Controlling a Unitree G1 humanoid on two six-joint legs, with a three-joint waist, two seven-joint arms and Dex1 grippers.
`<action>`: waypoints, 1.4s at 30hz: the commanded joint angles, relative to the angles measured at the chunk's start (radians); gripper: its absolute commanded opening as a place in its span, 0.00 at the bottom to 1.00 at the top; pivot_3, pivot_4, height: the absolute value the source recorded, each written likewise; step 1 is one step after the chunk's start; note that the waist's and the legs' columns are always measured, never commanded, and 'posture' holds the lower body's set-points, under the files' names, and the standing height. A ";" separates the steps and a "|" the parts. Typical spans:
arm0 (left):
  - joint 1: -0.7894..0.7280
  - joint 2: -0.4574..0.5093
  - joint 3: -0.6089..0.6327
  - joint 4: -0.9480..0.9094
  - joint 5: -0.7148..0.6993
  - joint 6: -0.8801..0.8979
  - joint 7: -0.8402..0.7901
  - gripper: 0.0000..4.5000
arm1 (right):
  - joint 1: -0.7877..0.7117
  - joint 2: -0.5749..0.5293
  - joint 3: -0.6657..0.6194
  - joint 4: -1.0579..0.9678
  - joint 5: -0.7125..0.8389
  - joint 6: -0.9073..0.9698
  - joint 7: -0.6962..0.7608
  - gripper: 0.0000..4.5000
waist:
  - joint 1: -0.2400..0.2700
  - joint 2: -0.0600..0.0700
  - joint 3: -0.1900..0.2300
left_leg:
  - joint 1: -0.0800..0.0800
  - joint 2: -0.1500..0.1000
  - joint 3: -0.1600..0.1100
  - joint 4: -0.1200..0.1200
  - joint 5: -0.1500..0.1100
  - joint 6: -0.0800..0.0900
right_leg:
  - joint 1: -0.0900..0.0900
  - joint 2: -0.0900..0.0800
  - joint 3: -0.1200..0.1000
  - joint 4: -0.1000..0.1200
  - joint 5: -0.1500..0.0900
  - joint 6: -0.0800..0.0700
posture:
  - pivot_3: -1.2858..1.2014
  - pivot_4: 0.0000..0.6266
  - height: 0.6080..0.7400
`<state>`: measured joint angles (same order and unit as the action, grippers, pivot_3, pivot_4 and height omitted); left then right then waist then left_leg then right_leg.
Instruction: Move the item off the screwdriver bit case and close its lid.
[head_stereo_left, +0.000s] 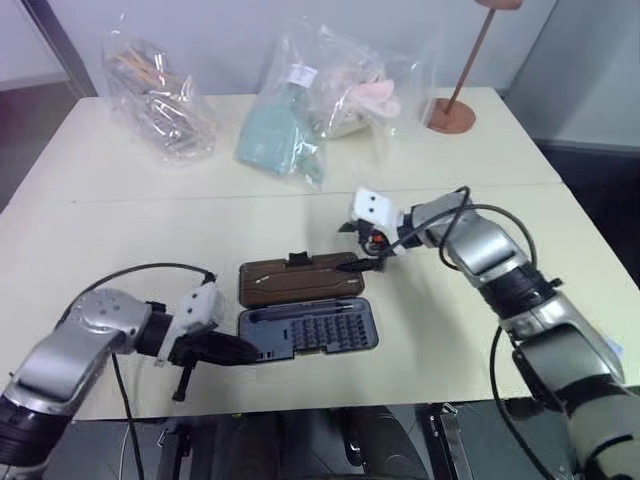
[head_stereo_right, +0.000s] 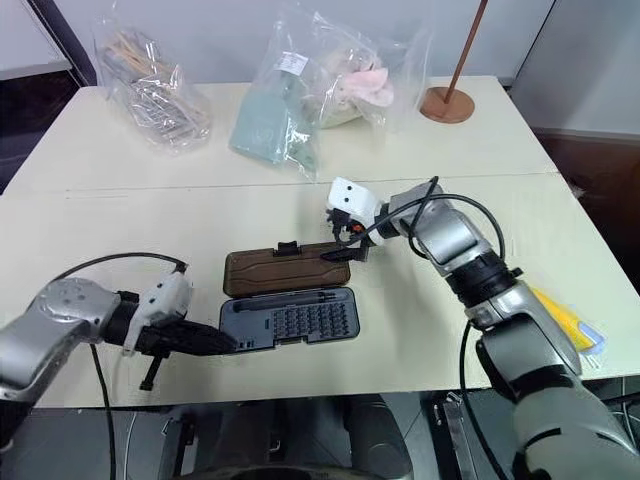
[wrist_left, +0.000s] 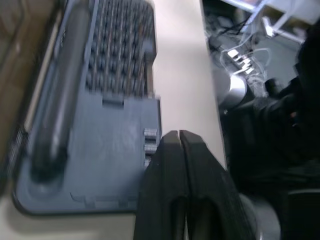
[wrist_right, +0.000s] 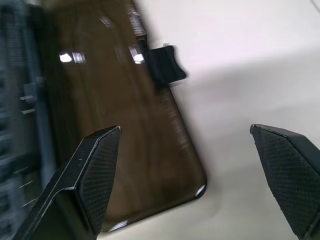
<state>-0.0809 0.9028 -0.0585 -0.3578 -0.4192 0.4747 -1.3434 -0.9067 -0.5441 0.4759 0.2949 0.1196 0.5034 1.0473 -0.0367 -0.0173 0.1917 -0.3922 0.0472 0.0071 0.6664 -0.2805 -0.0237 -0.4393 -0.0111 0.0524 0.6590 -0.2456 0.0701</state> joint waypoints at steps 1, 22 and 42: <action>0.018 -0.019 -0.026 -0.006 0.043 -0.057 0.047 0.01 | -0.023 0.038 0.000 0.067 -0.048 -0.056 0.007 0.96 | -0.002 0.000 0.000 | 0.000 0.000 0.000 0.000 0.000 0.000 | 0.000 0.000 0.000 0.000 0.000 0.000 | 0.52 0.24 0.98; 0.040 -0.086 -0.058 0.122 0.073 -0.105 0.133 0.00 | 0.033 0.096 -0.004 0.183 -0.214 -0.297 0.079 0.03 | -0.007 0.002 -0.005 | 0.018 0.000 0.001 -0.002 0.000 0.000 | 0.014 0.001 0.001 0.002 -0.003 -0.005 | 0.52 0.24 0.98; 0.026 -0.105 0.056 -0.021 -0.124 0.082 0.207 0.00 | 0.332 -0.039 -0.181 -0.599 -0.279 -0.184 -0.102 0.03 | -0.008 0.000 -0.004 | 0.017 0.001 0.000 -0.003 0.000 0.000 | 0.012 0.001 0.001 0.003 -0.005 -0.006 | 0.52 0.24 0.98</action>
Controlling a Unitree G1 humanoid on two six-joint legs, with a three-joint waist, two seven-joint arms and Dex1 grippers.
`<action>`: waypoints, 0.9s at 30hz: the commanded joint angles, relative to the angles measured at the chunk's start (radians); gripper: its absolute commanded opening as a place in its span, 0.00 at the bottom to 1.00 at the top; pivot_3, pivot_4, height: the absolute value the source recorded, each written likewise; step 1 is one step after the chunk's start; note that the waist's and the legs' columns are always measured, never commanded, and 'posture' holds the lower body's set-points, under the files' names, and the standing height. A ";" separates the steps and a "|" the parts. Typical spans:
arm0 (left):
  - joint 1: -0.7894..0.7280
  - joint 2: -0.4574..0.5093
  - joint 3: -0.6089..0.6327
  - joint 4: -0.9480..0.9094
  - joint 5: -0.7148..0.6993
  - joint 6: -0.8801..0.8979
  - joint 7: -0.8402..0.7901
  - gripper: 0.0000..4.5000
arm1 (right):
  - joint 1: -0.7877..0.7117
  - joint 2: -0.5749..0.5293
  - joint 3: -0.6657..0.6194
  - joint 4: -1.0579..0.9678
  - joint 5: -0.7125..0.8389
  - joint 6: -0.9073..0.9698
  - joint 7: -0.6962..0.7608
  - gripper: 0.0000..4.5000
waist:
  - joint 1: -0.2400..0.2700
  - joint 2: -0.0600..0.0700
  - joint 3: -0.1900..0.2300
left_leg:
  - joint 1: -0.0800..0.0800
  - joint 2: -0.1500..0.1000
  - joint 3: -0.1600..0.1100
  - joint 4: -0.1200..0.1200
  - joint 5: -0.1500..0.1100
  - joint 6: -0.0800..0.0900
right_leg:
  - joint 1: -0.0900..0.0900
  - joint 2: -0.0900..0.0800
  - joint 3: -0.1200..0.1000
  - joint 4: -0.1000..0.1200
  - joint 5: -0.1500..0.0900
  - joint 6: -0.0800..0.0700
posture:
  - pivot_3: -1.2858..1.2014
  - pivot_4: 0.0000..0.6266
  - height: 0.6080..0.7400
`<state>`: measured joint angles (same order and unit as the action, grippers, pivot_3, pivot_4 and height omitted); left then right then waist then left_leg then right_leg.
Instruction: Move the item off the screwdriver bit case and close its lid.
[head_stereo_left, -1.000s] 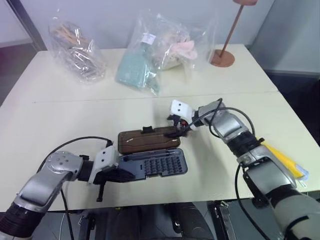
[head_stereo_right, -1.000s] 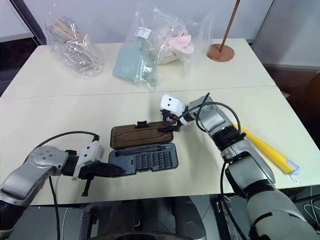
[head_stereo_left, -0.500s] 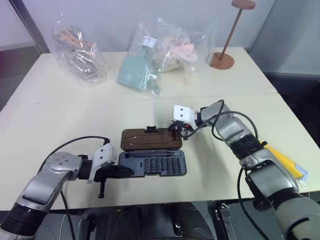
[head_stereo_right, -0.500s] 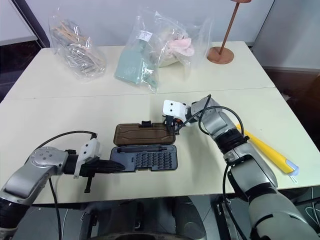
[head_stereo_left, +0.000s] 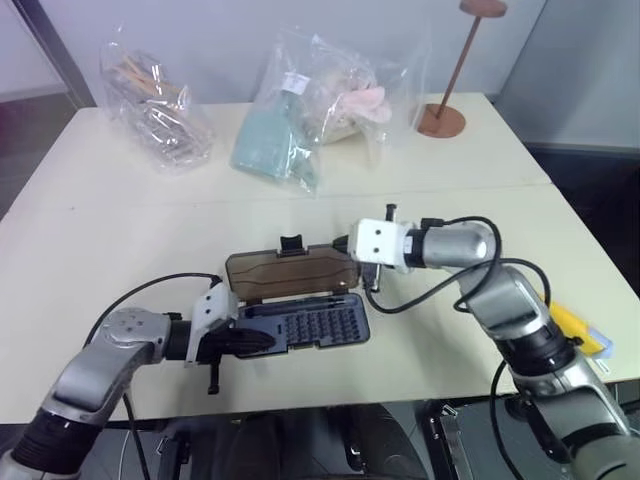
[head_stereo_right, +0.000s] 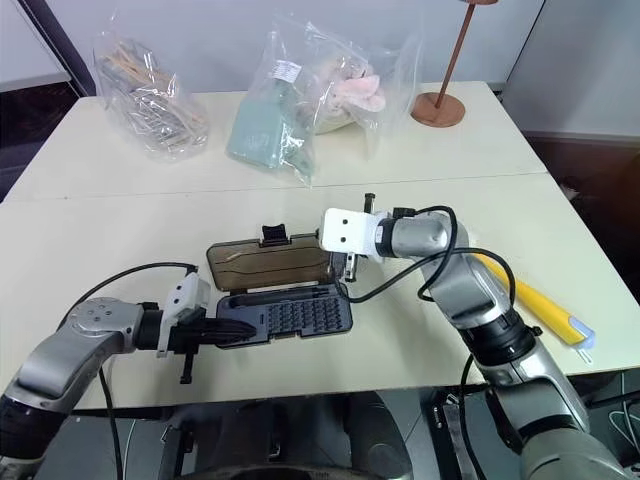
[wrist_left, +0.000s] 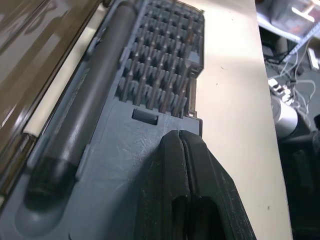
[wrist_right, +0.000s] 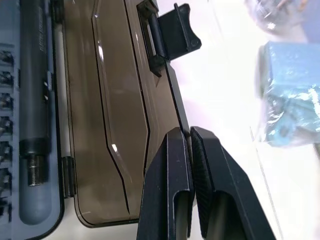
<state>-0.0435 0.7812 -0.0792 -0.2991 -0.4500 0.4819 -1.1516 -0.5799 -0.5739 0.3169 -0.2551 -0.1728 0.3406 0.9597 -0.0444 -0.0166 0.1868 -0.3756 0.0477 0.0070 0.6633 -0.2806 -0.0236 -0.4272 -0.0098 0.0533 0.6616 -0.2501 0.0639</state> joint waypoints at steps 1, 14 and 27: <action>-0.020 0.025 0.105 -0.110 -0.140 0.111 0.016 0.00 | 0.008 -0.014 -0.020 -0.047 0.010 -0.027 -0.015 0.03 | 0.000 -0.001 0.001 | 0.000 0.000 0.000 0.000 0.000 0.000 | 0.000 0.000 0.000 0.000 0.000 0.000 | 0.52 0.24 0.98; -0.381 -0.023 0.400 0.190 -0.452 0.311 0.394 0.00 | 0.018 -0.026 -0.012 -0.034 -0.001 -0.073 -0.034 0.03 | 0.001 -0.004 0.004 | -0.002 -0.001 -0.001 0.000 0.000 0.000 | -0.001 0.000 -0.001 0.000 -0.001 0.001 | 0.52 0.24 0.98; -0.422 -0.107 0.025 0.522 0.067 -0.157 0.209 0.00 | 0.038 -0.042 -0.018 -0.073 -0.004 -0.057 -0.036 0.03 | 0.013 -0.004 0.004 | -0.016 -0.001 -0.002 0.002 0.000 -0.001 | -0.012 -0.001 -0.002 -0.002 0.002 0.004 | 0.52 0.24 0.98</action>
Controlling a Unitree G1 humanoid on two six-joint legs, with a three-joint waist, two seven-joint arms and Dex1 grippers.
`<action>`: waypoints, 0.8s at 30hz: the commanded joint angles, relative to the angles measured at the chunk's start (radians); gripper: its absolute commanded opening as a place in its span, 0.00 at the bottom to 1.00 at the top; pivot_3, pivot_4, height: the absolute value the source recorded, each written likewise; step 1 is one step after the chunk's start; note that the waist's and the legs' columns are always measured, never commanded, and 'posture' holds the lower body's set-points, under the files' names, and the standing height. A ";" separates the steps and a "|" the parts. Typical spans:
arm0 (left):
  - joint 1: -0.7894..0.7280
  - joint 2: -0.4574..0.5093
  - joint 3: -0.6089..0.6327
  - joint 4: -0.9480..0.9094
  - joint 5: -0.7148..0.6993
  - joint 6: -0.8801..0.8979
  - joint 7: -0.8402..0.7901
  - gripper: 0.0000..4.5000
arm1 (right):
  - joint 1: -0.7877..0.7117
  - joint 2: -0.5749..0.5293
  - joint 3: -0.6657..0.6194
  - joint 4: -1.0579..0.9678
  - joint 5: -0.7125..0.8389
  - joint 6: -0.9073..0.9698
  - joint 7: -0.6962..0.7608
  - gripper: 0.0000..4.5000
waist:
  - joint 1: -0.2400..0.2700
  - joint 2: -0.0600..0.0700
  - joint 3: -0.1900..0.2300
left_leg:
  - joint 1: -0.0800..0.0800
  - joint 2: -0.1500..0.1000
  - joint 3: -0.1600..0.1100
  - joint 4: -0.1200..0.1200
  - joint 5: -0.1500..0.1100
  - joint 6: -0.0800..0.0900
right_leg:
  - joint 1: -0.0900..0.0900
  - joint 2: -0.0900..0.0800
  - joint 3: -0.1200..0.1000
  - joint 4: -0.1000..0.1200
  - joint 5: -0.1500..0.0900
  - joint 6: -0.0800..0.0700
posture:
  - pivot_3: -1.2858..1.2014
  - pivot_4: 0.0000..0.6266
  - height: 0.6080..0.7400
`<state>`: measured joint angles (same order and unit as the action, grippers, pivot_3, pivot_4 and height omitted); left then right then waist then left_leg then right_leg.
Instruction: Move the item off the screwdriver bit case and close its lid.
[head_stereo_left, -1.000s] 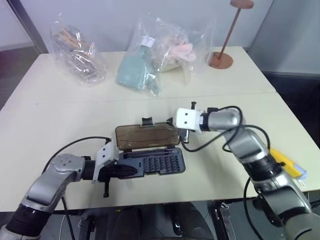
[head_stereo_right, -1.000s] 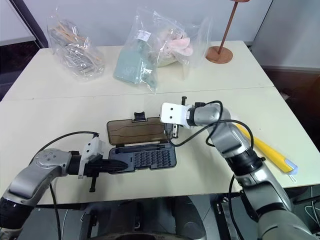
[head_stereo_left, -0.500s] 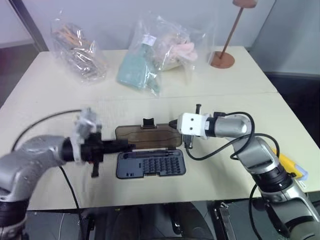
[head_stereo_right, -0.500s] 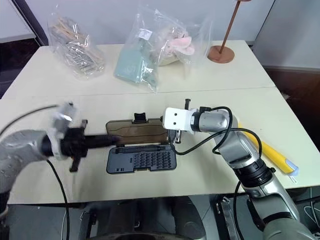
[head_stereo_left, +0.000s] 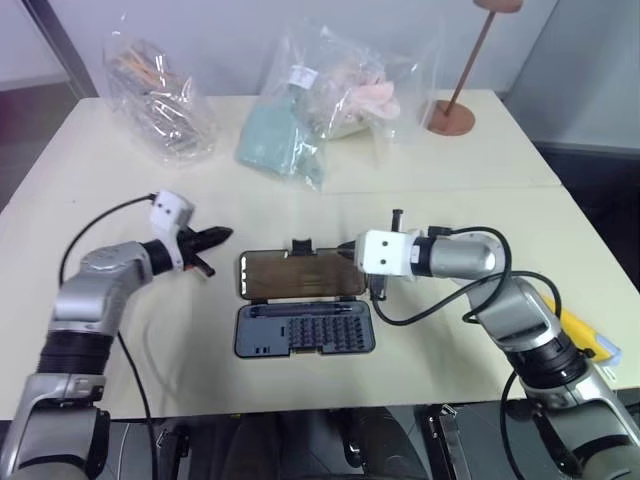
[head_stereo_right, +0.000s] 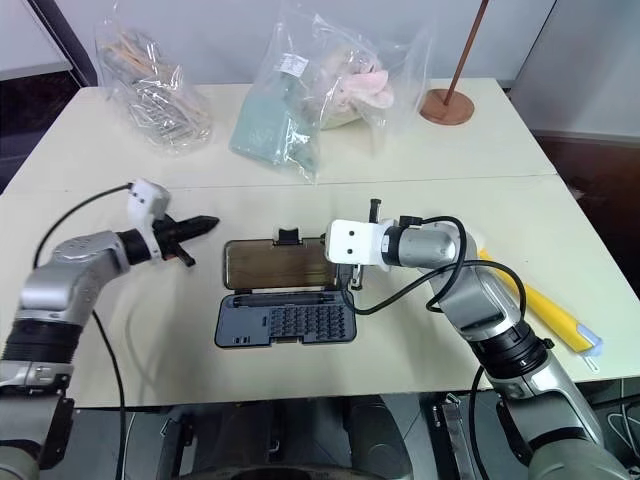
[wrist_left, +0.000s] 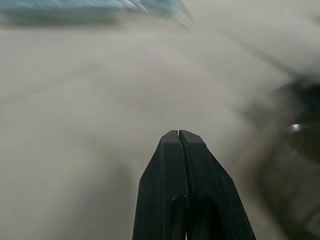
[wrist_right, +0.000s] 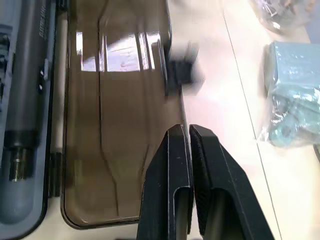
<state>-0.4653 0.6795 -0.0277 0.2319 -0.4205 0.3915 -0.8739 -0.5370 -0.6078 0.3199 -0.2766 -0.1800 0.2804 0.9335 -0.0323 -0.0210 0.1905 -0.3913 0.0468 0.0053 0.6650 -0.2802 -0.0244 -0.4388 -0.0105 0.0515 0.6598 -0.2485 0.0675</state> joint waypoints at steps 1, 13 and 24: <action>-0.002 -0.012 -0.031 -0.006 0.038 -0.064 -0.086 0.00 | -0.005 -0.009 -0.022 -0.055 0.004 0.006 -0.010 0.03 | 0.003 0.000 0.000 | 0.000 0.000 0.000 0.000 0.000 0.000 | 0.000 0.000 0.000 0.000 0.000 0.000 | 0.52 0.24 0.98; -0.042 0.008 0.082 -0.022 0.006 -0.008 -0.132 0.00 | 0.012 -0.027 -0.057 -0.067 0.020 0.079 -0.015 0.03 | 0.000 0.000 0.000 | 0.000 0.000 0.000 0.000 0.000 0.000 | -0.001 0.000 0.000 0.001 0.000 0.000 | 0.52 0.24 0.98; 0.301 0.275 0.147 -0.586 -0.280 0.292 -0.387 0.31 | -0.140 0.049 -0.067 0.205 0.209 0.213 0.096 0.01 | -0.014 0.000 0.001 | 0.001 0.001 -0.001 -0.001 0.000 0.000 | -0.001 0.000 0.000 0.002 0.000 -0.001 | 0.52 0.24 0.98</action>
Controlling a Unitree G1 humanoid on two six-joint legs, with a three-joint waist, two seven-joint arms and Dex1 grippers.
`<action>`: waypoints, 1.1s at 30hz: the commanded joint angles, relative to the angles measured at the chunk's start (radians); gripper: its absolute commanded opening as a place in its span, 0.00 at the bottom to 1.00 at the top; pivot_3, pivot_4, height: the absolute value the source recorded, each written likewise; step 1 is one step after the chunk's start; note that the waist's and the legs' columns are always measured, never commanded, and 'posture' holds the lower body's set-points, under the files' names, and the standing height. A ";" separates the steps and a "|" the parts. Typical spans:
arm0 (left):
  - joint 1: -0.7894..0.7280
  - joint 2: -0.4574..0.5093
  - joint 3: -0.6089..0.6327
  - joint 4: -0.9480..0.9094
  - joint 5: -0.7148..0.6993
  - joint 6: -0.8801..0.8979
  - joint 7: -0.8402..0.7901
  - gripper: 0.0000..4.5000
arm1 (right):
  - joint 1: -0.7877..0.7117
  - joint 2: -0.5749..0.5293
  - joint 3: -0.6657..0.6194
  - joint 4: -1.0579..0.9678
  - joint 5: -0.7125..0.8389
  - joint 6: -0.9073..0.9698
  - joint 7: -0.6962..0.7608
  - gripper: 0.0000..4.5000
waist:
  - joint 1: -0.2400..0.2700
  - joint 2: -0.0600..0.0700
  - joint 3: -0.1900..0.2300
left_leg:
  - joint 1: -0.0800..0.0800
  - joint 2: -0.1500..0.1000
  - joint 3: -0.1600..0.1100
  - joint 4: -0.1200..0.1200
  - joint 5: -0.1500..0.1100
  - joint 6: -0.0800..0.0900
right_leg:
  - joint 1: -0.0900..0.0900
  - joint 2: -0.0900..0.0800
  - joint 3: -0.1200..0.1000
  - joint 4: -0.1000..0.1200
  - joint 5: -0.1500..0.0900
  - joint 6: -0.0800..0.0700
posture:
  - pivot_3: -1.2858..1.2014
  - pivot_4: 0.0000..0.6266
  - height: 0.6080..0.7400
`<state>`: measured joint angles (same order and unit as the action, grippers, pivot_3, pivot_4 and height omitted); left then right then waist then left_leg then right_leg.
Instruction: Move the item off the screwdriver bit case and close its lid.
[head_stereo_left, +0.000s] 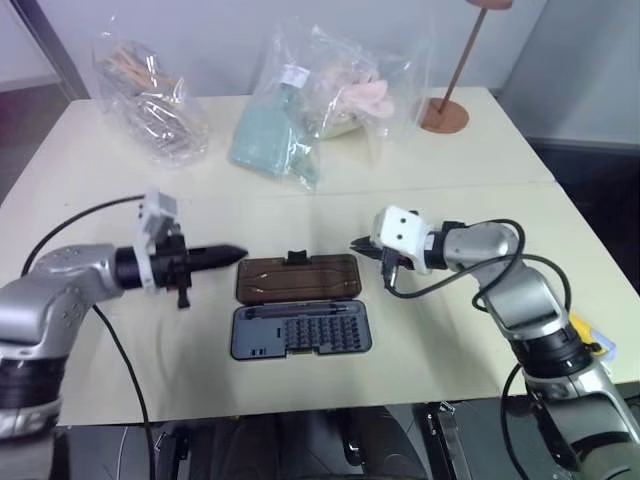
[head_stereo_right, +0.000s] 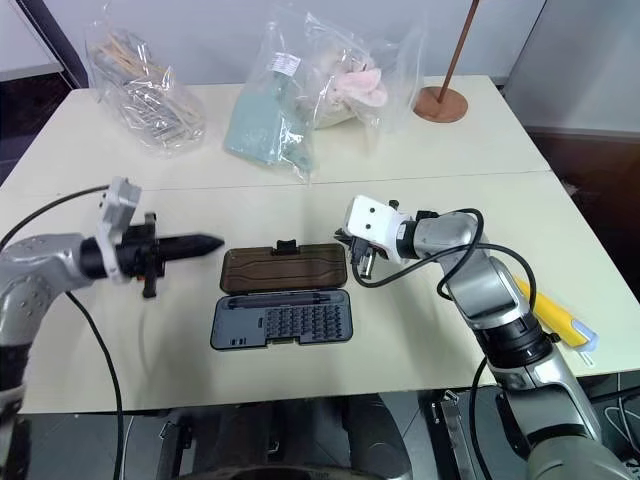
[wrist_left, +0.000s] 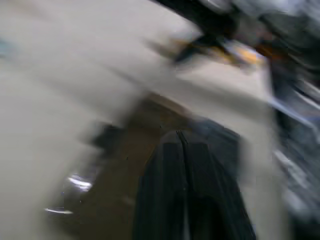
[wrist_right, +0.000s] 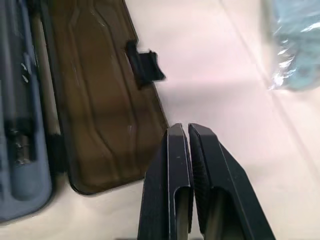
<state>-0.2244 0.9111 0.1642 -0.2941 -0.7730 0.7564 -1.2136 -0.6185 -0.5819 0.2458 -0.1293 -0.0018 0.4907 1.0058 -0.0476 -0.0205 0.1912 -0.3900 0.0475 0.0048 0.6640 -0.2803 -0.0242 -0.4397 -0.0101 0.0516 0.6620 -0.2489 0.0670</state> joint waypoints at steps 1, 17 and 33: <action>0.089 0.055 -0.068 -0.065 0.118 -0.117 -0.053 0.43 | -0.077 0.034 0.017 0.088 0.033 0.003 0.030 0.01 | 0.001 0.000 0.000 | 0.000 0.000 0.000 0.000 0.000 0.000 | 0.000 0.000 0.000 0.000 -0.001 -0.002 | 0.52 0.24 0.98; 0.141 -0.019 -0.180 -0.019 0.283 -0.309 -0.021 0.79 | -0.249 0.147 0.129 0.550 -0.029 -0.139 0.096 0.52 | 0.003 0.000 0.000 | -0.001 0.000 0.001 0.000 0.000 0.000 | -0.001 0.000 0.000 0.000 0.000 0.000 | 0.52 0.24 0.98; 0.189 -0.005 -0.206 -0.022 0.317 -0.311 -0.019 0.00 | -0.280 0.177 0.145 0.691 -0.057 -0.209 0.131 0.42 | 0.003 0.000 0.000 | -0.001 0.000 0.001 0.000 0.000 0.000 | -0.001 0.000 0.000 0.000 0.000 0.000 | 0.52 0.24 0.98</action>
<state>-0.0428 0.8953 -0.0294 -0.2980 -0.4664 0.4532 -1.2350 -0.8888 -0.4070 0.3786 0.5500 -0.0378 0.2960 1.1275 -0.0451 -0.0202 0.1913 -0.3906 0.0476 0.0057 0.6641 -0.2803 -0.0242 -0.4407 -0.0100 0.0517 0.6624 -0.2489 0.0668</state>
